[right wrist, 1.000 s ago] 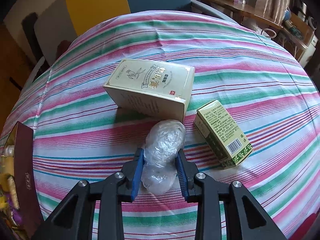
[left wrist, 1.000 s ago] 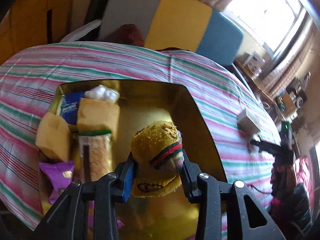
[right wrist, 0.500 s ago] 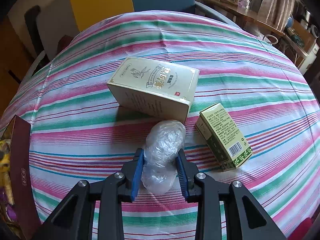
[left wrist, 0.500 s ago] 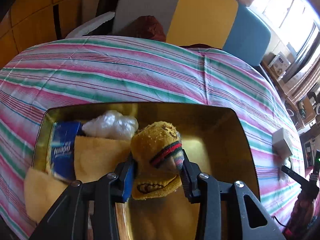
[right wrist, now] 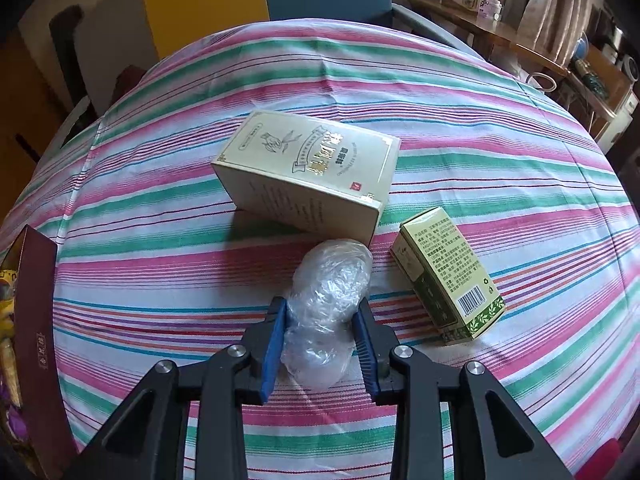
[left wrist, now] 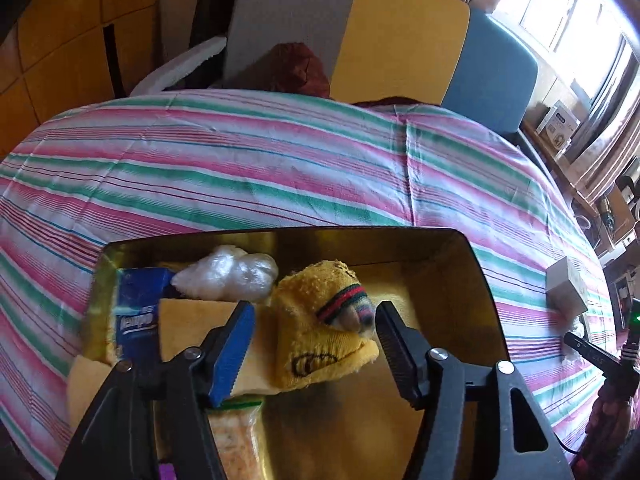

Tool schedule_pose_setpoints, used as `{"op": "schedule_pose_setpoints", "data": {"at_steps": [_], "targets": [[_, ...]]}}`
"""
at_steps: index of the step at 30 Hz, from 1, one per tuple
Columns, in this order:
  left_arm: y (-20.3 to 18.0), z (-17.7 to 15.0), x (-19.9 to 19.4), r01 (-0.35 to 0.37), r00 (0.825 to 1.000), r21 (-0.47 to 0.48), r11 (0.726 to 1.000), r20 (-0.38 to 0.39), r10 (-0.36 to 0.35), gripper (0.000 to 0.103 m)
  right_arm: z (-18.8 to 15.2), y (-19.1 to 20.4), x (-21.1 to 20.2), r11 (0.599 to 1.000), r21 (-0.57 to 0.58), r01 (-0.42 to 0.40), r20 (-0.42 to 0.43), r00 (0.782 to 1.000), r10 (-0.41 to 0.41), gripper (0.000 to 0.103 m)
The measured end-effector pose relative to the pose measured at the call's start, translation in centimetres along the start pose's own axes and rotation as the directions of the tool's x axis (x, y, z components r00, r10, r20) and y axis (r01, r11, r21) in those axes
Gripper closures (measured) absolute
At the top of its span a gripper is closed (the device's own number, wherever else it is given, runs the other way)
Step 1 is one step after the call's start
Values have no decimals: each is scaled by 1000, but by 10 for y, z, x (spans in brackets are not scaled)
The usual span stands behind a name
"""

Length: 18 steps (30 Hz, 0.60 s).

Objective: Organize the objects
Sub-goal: 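Carry the yellow toy into the tray with the left gripper and release, then hold the plastic-wrapped bundle in the right gripper above the table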

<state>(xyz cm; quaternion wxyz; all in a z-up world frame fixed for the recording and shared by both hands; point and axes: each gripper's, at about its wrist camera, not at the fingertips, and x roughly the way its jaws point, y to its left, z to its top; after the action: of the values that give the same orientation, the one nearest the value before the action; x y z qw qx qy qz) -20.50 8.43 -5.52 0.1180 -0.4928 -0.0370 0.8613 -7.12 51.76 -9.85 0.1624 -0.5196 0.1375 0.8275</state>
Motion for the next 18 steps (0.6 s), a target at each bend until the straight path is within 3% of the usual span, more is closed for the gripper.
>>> {"op": "schedule_pose_setpoints", "data": {"at_steps": [8, 18], "targets": [[5, -47, -61, -55, 993, 49, 997, 104, 49, 39, -1, -2, 3, 1000, -1, 20, -9, 1000, -20, 69], [7, -99, -100, -70, 987, 68, 995, 148, 59, 39, -3, -3, 0, 999, -5, 31, -4, 1000, -31, 69]]}}
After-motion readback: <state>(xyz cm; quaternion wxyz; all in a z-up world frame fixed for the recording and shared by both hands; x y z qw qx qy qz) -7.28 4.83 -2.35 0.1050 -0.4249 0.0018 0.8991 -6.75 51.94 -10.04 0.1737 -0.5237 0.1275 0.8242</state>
